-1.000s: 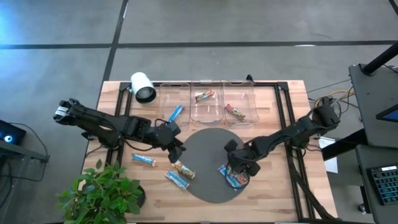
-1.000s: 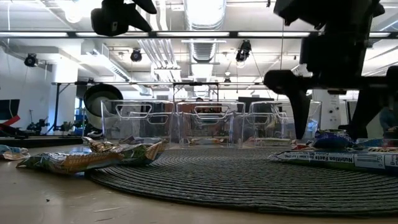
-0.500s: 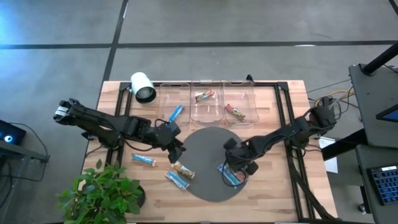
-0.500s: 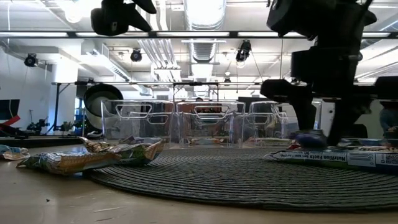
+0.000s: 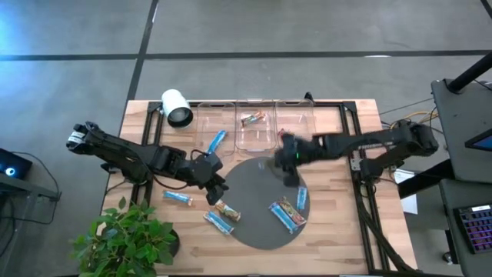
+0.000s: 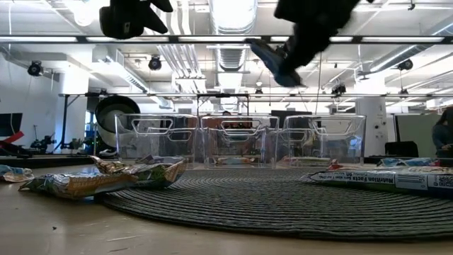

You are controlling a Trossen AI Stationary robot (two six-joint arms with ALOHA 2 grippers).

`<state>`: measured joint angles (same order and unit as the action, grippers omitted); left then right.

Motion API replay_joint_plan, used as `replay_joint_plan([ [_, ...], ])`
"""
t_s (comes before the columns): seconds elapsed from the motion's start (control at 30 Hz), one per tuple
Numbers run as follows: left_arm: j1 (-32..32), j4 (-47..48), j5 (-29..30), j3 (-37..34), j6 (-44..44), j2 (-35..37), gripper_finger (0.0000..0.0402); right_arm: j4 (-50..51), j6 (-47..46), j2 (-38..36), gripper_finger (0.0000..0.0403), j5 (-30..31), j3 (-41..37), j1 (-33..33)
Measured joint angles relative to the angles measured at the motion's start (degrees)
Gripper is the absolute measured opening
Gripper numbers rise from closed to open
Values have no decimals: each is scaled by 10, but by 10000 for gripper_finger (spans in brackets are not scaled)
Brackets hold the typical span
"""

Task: Pick and place Granola Bars by type
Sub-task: Put the blue granola bar into the left bin

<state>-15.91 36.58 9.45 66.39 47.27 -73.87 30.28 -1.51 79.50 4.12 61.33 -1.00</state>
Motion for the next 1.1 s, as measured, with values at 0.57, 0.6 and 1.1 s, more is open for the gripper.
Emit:
replay_joint_plan([
  [0.57,-118,20,380,0,91,69,131,-246,-385,151,54,-200,83,-168],
  [0.6,-124,22,392,0,95,76,131,-261,-386,173,54,-201,103,-166],
  [1.1,-159,31,410,0,104,90,131,-125,-436,461,92,-227,462,-184],
])
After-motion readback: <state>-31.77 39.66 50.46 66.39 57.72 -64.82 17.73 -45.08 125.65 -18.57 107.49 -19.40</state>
